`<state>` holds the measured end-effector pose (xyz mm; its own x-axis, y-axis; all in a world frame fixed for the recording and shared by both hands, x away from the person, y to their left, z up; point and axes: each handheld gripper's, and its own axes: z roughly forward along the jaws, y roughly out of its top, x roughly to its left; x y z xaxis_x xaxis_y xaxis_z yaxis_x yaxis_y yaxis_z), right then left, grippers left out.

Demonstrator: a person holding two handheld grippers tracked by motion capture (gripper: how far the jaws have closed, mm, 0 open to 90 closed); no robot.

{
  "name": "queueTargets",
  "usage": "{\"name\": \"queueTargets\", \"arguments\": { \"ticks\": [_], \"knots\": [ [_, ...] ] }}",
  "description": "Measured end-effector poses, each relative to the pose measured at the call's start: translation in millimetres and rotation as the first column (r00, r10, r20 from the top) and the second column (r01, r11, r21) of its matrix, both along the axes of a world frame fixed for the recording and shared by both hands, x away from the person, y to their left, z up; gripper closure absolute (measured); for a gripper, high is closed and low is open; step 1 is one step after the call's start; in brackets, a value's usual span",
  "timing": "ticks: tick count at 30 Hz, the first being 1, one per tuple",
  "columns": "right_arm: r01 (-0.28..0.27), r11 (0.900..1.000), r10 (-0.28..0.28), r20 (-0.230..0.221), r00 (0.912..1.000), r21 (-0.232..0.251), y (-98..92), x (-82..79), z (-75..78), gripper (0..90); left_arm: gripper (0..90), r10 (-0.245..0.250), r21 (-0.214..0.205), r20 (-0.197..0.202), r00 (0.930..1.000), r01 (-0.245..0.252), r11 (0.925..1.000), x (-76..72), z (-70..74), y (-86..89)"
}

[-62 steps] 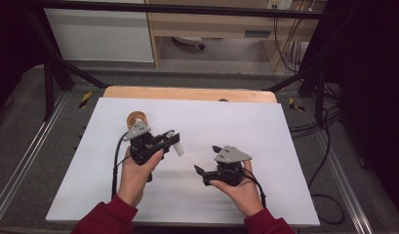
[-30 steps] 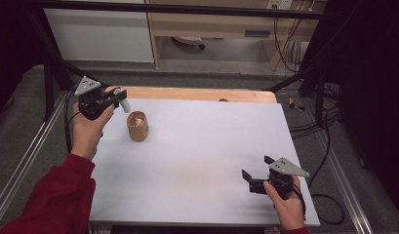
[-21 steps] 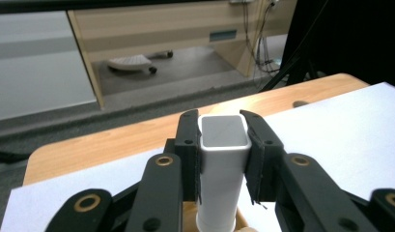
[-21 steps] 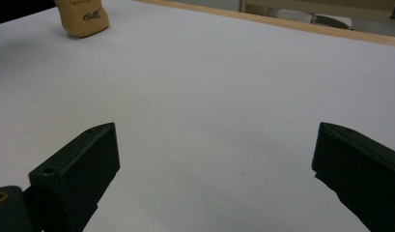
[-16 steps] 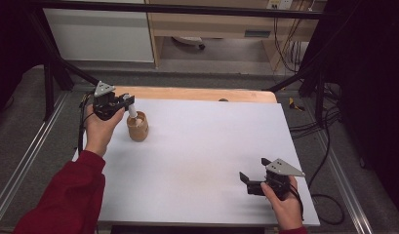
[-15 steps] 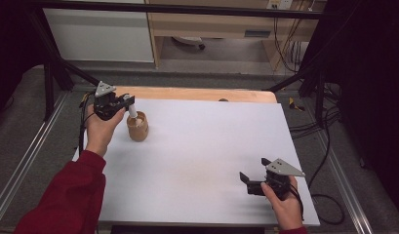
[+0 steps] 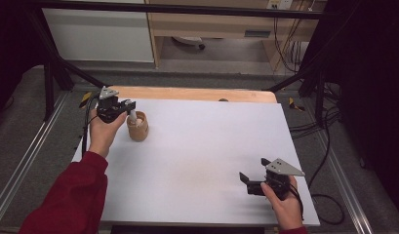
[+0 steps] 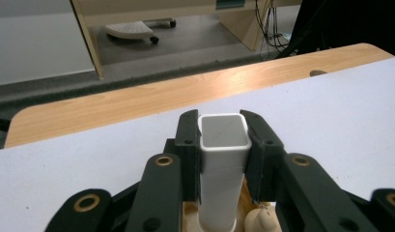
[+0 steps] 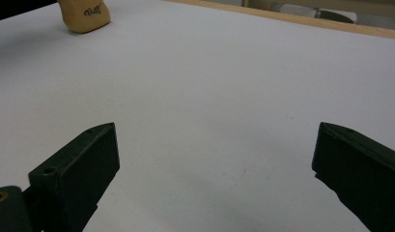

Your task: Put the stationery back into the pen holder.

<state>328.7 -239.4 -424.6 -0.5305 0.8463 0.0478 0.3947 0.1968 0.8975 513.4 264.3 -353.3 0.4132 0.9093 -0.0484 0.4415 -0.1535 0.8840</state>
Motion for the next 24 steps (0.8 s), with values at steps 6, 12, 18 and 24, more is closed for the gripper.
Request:
{"name": "queueTargets", "arguments": {
  "ticks": [6, 12, 18, 24],
  "knots": [
    [-0.003, 1.0000, 0.003, -0.002, 1.0000, -0.003, 0.8, 0.3, -0.4, 3.2, 68.9, -0.030, -0.036, 0.005, 0.9995, 0.030, 0.9989, 1.6, -2.1, -3.4],
    [-0.003, 1.0000, 0.003, -0.002, 1.0000, 0.000, 0.6, -0.1, 0.0, 3.0, 42.8, -0.012, -0.034, 0.042, 0.9990, 0.014, 0.9993, -4.7, 6.0, -4.0],
    [0.001, 1.0000, -0.001, 0.002, 1.0000, 0.004, 0.3, -0.6, 0.9, 2.8, 28.5, 0.021, -0.033, 0.149, 0.9887, -0.016, 0.9993, -29.4, 21.5, -2.0],
    [0.001, 1.0000, -0.001, 0.010, 0.9999, 0.004, 0.6, -1.1, 2.0, 2.0, 10.3, 0.000, -0.063, 0.168, 0.9859, 0.011, 0.9980, -53.4, 24.4, -0.7]
  ]
}}
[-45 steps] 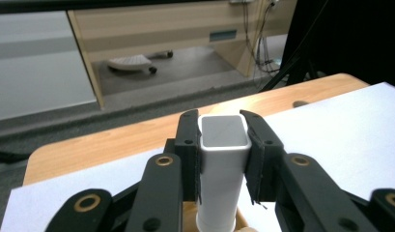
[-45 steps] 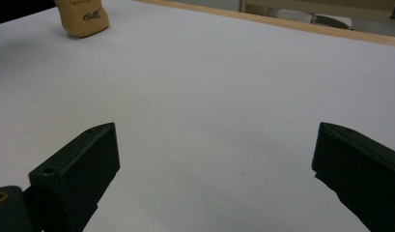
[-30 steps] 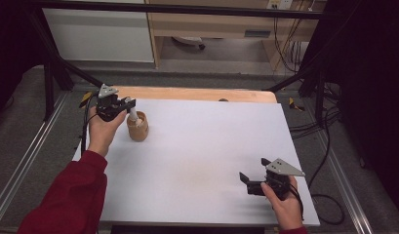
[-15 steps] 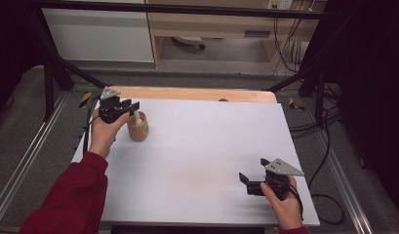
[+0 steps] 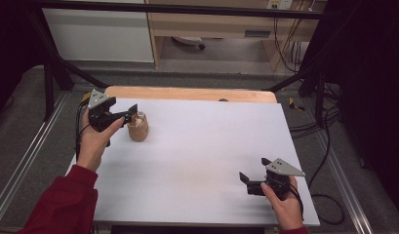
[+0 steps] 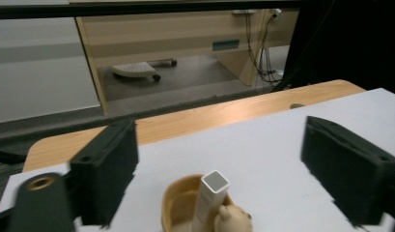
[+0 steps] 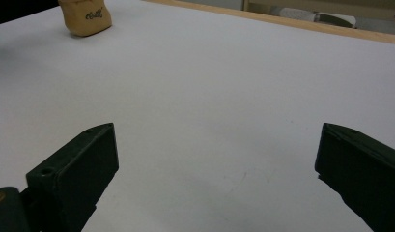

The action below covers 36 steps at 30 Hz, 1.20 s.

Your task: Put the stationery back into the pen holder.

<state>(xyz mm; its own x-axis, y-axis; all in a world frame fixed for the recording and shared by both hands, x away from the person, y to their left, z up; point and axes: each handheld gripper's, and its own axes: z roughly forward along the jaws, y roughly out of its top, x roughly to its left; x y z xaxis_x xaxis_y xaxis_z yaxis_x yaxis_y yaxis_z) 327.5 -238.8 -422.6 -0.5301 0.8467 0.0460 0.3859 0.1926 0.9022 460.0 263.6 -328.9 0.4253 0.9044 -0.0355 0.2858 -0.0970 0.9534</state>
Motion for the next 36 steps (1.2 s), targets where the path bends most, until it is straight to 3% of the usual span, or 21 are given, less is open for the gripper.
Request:
{"name": "queueTargets", "arguments": {
  "ticks": [5, 12, 19, 26, 36],
  "knots": [
    [-0.006, 1.0000, 0.006, 0.006, 1.0000, 0.000, -0.3, -0.1, 0.9, 2.0, 4.6, -0.035, -0.026, 0.008, 0.9993, 0.035, 0.9990, -23.1, -3.1, 0.6],
    [-0.007, 1.0000, 0.007, 0.008, 0.9999, 0.003, -0.5, -0.5, 1.7, 1.9, 4.2, -0.068, -0.043, 0.033, 0.9972, 0.069, 0.9967, -55.6, -7.9, 2.3],
    [-0.010, 0.9999, 0.010, 0.006, 0.9999, 0.004, -0.3, -1.1, 2.1, 2.0, 3.6, -0.073, -0.069, 0.040, 0.9966, 0.076, 0.9947, -78.4, -9.4, 6.5],
    [-0.005, 1.0000, 0.005, 0.008, 1.0000, 0.007, -2.2, -1.5, 2.5, 1.9, 3.5, -0.086, -0.062, 0.024, 0.9960, 0.087, 0.9943, -100.3, -25.6, 9.2],
    [0.005, 0.9999, -0.005, 0.007, 1.0000, 0.011, -4.5, -3.1, 3.2, 2.0, 3.8, -0.101, -0.035, -0.038, 0.9942, 0.099, 0.9945, -121.6, -60.7, 14.0]
  ]
}}
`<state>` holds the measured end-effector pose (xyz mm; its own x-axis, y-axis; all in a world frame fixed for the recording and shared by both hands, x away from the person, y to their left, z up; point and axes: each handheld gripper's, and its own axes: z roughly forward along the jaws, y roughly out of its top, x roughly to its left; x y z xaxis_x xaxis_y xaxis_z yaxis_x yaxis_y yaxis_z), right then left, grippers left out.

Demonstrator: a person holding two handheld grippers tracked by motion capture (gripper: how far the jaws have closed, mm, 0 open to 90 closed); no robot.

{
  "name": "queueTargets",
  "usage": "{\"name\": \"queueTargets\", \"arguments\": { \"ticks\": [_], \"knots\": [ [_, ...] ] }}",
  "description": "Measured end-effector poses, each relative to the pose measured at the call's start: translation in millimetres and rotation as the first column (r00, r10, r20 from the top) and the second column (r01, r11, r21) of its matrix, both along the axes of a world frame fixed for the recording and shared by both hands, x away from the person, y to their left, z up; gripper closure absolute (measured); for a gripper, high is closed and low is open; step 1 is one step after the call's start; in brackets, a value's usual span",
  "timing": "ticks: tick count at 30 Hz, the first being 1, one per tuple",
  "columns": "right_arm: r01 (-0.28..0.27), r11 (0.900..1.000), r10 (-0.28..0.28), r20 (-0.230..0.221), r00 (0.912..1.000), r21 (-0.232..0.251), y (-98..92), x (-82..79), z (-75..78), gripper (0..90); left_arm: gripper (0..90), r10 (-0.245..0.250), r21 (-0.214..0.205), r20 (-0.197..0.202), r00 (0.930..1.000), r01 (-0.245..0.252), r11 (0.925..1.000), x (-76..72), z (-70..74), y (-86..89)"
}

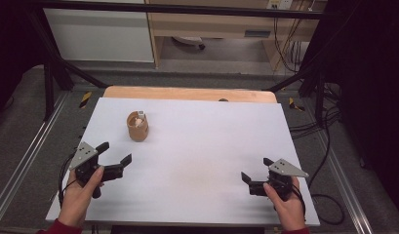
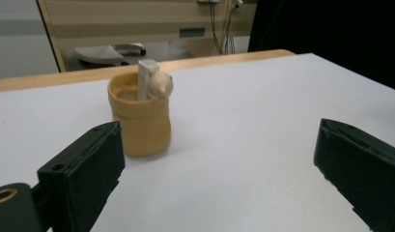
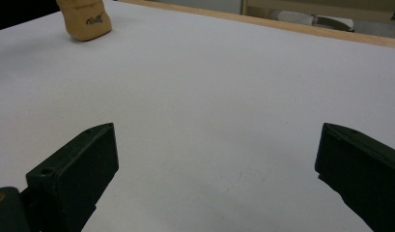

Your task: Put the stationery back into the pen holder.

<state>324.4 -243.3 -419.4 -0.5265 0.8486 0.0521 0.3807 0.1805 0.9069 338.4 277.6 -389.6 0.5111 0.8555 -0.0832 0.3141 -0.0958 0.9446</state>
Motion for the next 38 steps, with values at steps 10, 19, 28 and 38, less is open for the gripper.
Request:
{"name": "queueTargets", "arguments": {
  "ticks": [10, 19, 28, 38],
  "knots": [
    [0.006, 0.9999, -0.006, -0.001, 1.0000, -0.008, -5.2, -2.7, -2.1, 2.0, 4.0, -0.011, 0.028, -0.034, 0.9994, 0.012, 0.9995, -6.5, -16.6, 1.3],
    [0.023, 0.9997, -0.023, -0.001, 0.9997, -0.004, -12.4, -4.5, -4.0, 2.0, 4.0, -0.029, 0.029, -0.047, 0.9985, 0.031, 0.9991, -7.6, -24.2, 0.4],
    [0.033, 0.9993, -0.033, -0.004, 0.9995, -0.018, -17.3, -5.0, -9.7, 2.0, 3.9, -0.047, 0.032, -0.079, 0.9958, 0.050, 0.9982, -7.0, -32.1, 0.7],
    [0.055, 0.9981, -0.056, -0.028, 0.9981, -0.026, -22.1, -1.4, -16.5, 2.0, 3.9, -0.009, -0.023, -0.080, 0.9967, 0.008, 0.9997, -7.5, -32.2, 21.5]
  ]
}}
